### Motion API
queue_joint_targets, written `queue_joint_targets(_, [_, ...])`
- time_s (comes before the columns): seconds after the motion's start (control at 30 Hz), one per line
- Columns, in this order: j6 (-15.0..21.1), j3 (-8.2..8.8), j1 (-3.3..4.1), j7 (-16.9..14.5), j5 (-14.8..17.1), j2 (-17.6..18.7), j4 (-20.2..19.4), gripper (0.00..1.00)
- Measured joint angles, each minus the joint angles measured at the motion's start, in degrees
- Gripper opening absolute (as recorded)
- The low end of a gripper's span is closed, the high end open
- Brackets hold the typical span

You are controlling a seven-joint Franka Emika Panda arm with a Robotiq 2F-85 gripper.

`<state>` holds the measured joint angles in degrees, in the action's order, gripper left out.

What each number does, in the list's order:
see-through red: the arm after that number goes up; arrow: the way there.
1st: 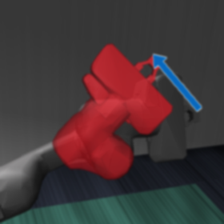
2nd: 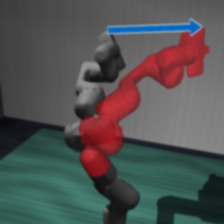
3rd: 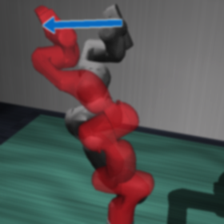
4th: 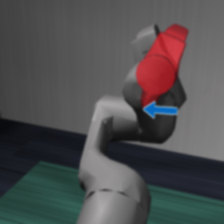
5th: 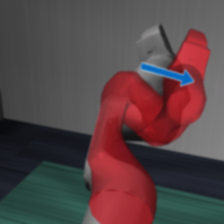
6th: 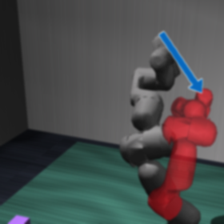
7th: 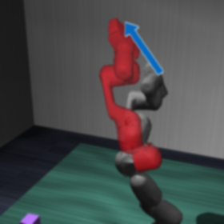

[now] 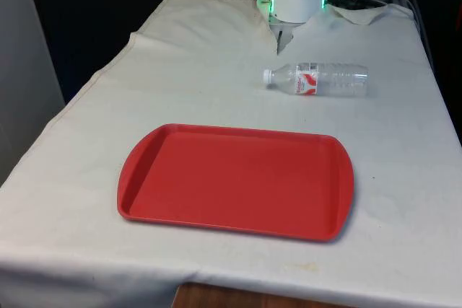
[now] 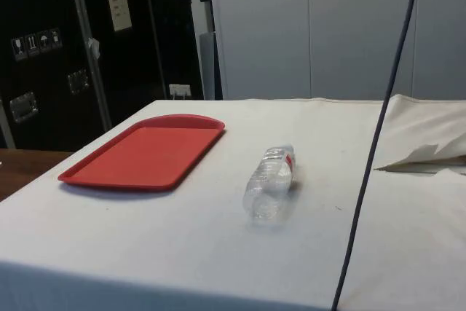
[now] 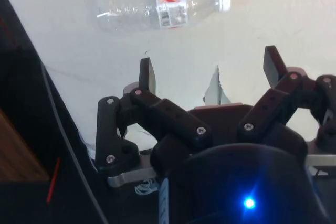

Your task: Place the bottle upright on the tray.

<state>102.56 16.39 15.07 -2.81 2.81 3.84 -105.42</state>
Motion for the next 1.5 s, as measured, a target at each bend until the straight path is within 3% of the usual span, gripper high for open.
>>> queue_joint_targets(0.2, [0.6, -0.86, 0.00, 0.7, 0.0, -1.3, -2.2, 1.00])
queue_joint_targets(0.53, [2.9, -2.81, 0.00, 2.7, -0.5, -6.7, -9.5, 1.00])
queue_joint_targets(1.5, [5.8, -5.84, 0.00, 5.9, -3.3, -19.4, -23.5, 1.00])
